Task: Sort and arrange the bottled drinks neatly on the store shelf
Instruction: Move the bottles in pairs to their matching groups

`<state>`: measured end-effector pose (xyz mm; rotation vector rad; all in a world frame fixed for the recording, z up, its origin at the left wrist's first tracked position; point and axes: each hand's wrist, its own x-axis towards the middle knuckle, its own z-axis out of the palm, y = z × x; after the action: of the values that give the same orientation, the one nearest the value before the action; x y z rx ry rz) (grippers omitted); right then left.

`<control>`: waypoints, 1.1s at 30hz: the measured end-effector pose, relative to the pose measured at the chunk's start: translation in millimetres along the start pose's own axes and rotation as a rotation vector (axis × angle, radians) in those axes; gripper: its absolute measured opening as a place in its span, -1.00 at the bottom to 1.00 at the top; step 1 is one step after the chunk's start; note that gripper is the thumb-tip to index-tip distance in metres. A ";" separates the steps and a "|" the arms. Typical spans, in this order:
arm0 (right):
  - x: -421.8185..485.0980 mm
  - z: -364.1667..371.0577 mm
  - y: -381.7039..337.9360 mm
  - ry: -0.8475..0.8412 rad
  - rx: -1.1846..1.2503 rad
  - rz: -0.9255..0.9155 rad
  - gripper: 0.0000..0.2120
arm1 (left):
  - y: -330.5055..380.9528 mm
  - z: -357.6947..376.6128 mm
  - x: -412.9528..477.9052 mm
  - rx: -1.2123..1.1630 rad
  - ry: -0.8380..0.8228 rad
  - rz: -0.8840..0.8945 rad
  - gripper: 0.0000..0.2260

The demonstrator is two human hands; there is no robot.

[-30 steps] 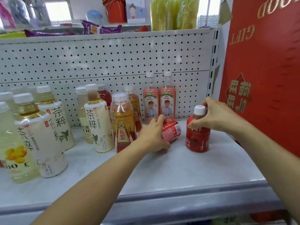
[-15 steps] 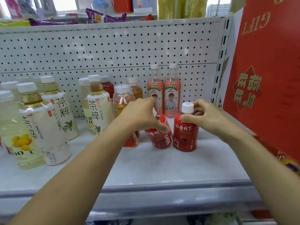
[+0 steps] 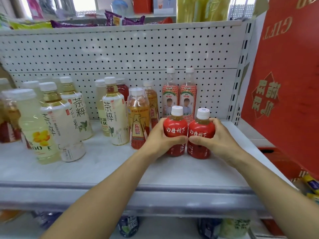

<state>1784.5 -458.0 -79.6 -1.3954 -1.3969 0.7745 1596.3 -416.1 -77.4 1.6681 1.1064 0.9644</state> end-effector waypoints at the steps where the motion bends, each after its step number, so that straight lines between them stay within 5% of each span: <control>1: -3.6 1.4 -1.3 0.005 0.007 -0.010 -0.18 | 0.6 -0.3 -4.8 -0.009 0.016 -0.003 -0.32; 9: -36.6 27.7 -33.7 0.069 0.073 -0.114 -0.45 | 6.8 -29.0 -72.3 -0.130 0.208 0.013 -0.37; 23: -109.1 193.8 -120.4 -0.049 0.094 -0.176 -0.28 | -36.7 -194.3 -201.5 -0.163 0.386 -0.026 -0.16; 33: -143.0 351.9 -170.6 -0.119 0.167 -0.174 -0.37 | -87.6 -348.0 -279.6 -0.132 0.435 -0.138 -0.42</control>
<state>1379.2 -551.9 -62.0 -1.0987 -1.4870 0.8495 1170.4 -575.3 -90.1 1.2876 1.3873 1.3167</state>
